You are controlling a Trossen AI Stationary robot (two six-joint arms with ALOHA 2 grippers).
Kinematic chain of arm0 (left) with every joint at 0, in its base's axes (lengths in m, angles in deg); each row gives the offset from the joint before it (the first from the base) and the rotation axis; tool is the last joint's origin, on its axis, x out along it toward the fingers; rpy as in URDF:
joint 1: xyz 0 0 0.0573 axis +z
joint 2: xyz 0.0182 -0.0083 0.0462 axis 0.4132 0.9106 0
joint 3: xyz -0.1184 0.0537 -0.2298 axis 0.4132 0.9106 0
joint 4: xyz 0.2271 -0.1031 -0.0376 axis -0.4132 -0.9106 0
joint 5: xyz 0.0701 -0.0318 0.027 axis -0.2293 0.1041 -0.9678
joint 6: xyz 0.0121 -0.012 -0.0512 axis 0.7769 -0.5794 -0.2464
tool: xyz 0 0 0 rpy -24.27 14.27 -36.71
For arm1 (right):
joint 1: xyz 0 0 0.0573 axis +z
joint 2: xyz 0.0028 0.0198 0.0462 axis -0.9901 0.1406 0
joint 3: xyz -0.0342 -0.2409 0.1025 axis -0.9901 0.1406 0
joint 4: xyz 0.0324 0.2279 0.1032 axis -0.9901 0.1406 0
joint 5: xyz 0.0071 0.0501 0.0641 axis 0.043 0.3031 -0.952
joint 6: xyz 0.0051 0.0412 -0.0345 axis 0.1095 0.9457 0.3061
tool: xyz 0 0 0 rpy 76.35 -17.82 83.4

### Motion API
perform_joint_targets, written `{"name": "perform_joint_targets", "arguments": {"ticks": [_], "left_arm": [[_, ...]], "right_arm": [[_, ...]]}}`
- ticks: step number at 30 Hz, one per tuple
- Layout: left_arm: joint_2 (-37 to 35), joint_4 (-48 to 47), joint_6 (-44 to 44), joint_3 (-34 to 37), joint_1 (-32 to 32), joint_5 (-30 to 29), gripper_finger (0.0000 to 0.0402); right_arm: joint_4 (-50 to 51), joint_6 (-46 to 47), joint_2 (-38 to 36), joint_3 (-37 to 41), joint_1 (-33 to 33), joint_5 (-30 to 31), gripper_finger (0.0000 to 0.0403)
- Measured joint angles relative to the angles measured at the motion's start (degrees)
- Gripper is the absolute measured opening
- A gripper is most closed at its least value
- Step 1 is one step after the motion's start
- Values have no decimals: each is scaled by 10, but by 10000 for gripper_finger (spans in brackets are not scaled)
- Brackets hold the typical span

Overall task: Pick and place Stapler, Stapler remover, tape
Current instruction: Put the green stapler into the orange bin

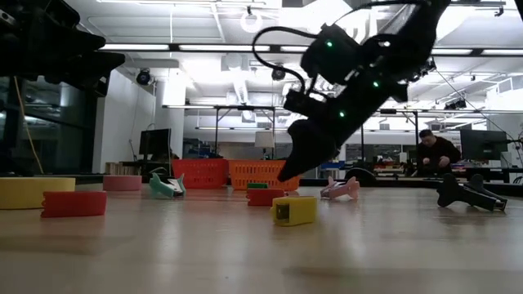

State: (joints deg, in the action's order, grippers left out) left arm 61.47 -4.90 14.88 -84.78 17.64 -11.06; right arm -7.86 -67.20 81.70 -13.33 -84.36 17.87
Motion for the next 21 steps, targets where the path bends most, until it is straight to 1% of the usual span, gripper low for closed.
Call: {"name": "perform_joint_targets", "arguments": {"ticks": [3,8,12,16,21], "left_arm": [[0,0,0,0,0,0,179],[0,0,0,0,0,0,179],[0,0,0,0,0,0,179],[0,0,0,0,0,0,179],[0,0,0,0,0,0,179]], "right_arm": [[-49,20,0,31,0,5,144],[-115,26,0,67,0,11,144],[-137,27,0,74,0,8,144],[-162,75,8,74,0,31,144],[-181,93,33,74,0,9,144]]}}
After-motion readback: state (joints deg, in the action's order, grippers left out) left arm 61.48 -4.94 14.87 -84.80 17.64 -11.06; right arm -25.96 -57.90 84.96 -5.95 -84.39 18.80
